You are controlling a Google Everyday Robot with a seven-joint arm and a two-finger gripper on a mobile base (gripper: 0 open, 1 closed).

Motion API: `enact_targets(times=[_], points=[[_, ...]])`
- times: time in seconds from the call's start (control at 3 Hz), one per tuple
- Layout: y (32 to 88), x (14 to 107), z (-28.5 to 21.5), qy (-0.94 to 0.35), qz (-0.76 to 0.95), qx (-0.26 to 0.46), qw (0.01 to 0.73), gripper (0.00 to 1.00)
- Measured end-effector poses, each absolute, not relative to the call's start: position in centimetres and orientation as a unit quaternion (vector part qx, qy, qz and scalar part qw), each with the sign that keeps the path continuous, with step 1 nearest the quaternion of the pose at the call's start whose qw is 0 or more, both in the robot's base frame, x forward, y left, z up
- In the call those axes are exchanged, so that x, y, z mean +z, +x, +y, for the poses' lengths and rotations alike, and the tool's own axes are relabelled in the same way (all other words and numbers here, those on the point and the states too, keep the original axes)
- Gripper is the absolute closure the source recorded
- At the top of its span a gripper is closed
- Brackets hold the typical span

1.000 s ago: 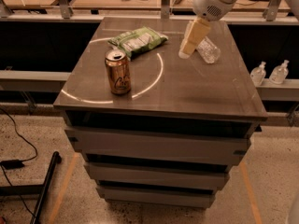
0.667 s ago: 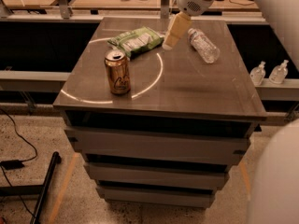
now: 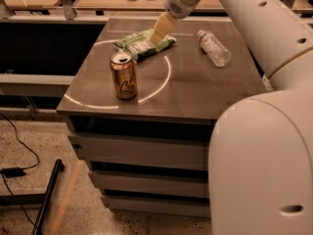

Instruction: Pick green jalapeno chip bag

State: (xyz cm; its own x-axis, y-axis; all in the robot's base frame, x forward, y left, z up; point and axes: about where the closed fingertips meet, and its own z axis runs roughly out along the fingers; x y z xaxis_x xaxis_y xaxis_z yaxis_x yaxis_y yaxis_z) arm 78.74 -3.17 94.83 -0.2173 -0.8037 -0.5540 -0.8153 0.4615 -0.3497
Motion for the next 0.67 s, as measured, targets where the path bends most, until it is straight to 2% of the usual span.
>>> enact_targets(times=[0.67], points=[[82.4,91.0,-1.0,-0.473,0.800,0.080,0.361,0.00]])
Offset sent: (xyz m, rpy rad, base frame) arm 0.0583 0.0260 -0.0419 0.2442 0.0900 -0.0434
